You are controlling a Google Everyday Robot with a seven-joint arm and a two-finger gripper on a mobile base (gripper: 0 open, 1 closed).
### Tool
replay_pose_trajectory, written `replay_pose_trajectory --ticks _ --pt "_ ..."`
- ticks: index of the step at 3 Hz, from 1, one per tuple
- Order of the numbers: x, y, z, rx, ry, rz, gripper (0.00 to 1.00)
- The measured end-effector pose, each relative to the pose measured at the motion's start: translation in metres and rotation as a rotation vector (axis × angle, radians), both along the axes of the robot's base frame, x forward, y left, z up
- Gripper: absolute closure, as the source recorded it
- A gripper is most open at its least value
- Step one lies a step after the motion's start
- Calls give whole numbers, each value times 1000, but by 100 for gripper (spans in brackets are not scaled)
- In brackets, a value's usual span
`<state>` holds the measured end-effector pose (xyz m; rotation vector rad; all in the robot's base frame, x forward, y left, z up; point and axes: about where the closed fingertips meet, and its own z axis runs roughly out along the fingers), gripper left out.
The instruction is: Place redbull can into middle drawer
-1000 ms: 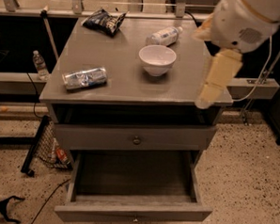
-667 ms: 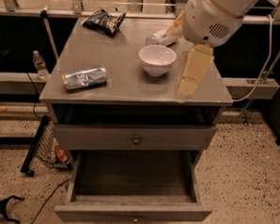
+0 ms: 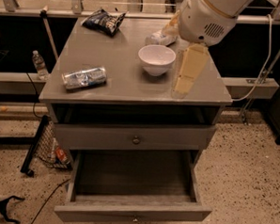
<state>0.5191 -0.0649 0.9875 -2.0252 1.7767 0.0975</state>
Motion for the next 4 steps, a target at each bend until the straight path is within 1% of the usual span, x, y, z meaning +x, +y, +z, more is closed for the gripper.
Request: replay_pose_trajectory --ticks 1,2,3,4 --pt "39 6 -13 37 -4 47 0" --pt "76 11 -27 61 -2 76 0" --pt "103 23 -37 84 -1 99 0" --pt "123 42 -51 82 22 128 0"
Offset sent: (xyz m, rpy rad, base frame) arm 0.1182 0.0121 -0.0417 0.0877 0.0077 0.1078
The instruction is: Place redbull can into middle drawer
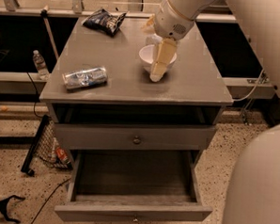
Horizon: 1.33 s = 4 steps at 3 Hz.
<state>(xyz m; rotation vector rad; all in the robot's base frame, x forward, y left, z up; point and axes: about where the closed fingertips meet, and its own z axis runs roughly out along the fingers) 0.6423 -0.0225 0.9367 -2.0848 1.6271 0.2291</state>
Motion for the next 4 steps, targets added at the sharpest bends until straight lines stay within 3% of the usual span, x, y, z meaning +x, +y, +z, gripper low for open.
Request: replay_pose_trajectory --ticks 1,3,4 --pt "18 23 -17 -15 42 28 0" --pt "21 32 -21 -18 37 57 0" --pt "28 54 -27 -16 27 121 0"
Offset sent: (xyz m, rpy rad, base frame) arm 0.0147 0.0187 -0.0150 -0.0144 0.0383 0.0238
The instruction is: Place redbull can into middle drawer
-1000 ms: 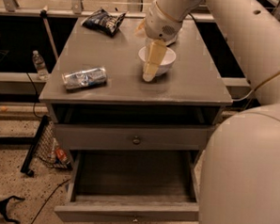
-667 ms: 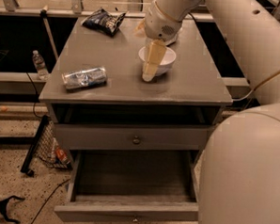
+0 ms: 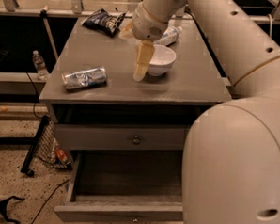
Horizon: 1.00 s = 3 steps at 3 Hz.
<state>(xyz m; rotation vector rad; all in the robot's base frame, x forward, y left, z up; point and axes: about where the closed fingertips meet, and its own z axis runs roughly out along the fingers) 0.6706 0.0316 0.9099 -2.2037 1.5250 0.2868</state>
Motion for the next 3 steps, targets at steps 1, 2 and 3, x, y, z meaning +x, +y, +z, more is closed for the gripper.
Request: replay_pose_trajectory --ticks 1,2,3 --pt "6 21 -8 -29 -8 46 0" --pt "11 40 -18 -57 -9 81 0" --pt "12 58 -28 -70 -3 116 0"
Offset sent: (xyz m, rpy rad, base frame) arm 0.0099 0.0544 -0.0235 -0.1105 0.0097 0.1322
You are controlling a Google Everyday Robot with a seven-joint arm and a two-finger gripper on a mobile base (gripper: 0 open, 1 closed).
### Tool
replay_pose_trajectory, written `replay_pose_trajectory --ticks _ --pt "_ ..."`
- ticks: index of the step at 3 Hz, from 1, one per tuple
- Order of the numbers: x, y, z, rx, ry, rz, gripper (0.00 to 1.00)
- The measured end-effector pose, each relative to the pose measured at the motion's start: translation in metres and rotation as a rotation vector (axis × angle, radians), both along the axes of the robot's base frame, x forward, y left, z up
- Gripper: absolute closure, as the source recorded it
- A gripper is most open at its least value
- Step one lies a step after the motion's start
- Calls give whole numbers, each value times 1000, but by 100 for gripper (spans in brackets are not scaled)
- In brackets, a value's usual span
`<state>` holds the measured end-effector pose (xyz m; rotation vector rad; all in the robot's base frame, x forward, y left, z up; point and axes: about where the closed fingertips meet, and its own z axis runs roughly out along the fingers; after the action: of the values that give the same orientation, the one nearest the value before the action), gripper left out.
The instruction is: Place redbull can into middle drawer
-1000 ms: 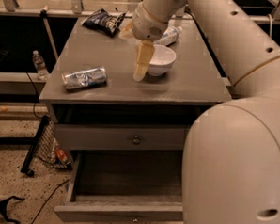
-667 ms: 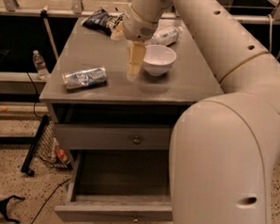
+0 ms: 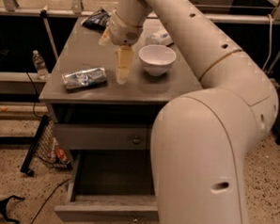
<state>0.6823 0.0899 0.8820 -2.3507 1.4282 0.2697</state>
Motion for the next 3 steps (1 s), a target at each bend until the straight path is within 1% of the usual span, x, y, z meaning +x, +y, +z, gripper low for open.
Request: replay_pose_trajectory --ticks 1,3 --pt "0 16 -8 7 5 35 0" --pt "1 32 -30 43 22 53 0"
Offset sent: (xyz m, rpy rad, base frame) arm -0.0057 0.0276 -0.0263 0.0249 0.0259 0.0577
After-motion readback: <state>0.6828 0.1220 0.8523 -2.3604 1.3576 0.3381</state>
